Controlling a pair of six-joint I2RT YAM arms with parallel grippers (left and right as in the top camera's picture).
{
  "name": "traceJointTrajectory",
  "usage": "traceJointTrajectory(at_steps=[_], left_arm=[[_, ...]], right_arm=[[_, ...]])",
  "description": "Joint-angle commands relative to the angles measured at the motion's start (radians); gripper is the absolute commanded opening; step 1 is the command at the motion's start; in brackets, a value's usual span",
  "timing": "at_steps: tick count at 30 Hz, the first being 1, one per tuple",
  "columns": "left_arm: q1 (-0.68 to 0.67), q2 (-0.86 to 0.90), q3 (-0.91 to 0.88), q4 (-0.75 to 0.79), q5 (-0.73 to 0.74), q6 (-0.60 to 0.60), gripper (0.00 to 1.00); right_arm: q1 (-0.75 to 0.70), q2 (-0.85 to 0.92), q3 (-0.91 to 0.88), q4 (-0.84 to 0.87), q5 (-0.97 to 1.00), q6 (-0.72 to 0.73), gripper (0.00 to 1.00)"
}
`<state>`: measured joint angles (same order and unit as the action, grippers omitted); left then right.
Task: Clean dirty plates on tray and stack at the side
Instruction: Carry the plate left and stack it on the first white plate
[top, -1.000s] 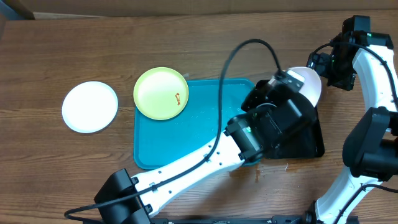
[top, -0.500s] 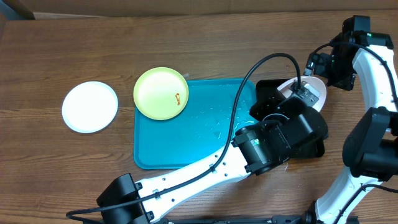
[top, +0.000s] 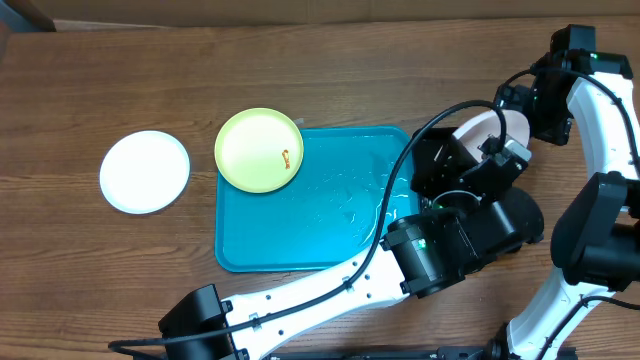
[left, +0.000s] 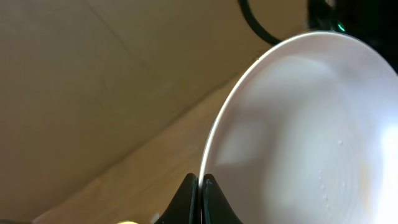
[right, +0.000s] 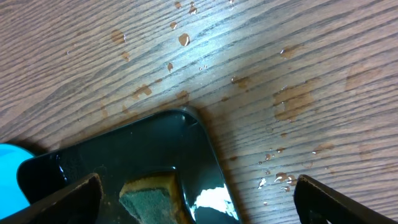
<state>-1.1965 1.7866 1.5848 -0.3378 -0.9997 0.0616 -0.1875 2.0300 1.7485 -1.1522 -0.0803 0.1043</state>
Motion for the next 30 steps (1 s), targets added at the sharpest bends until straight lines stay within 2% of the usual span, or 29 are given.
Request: traceJointTrajectory(at_steps=[1, 9, 14, 22, 30], left_arm=[[-0.002, 0.009, 0.022, 0.022, -0.077, 0.039, 0.04], [-0.006, 0.009, 0.022, 0.003, -0.045, 0.041, 0.04], [0.034, 0.009, 0.022, -0.031, 0.024, -0.042, 0.04], [0.207, 0.008, 0.023, -0.186, 0.493, -0.281, 0.04], [0.532, 0.008, 0.023, -0.289, 0.860, -0.447, 0.04]], right_arm=[[0.004, -0.031, 0.018, 0.003, 0.001, 0.003, 1.00], [0.004, -0.031, 0.018, 0.003, 0.001, 0.003, 1.00], [0.004, -0.031, 0.018, 0.003, 0.001, 0.003, 1.00], [0.004, -0.031, 0.018, 0.003, 0.001, 0.003, 1.00], [0.004, -0.031, 0.018, 0.003, 0.001, 0.003, 1.00]])
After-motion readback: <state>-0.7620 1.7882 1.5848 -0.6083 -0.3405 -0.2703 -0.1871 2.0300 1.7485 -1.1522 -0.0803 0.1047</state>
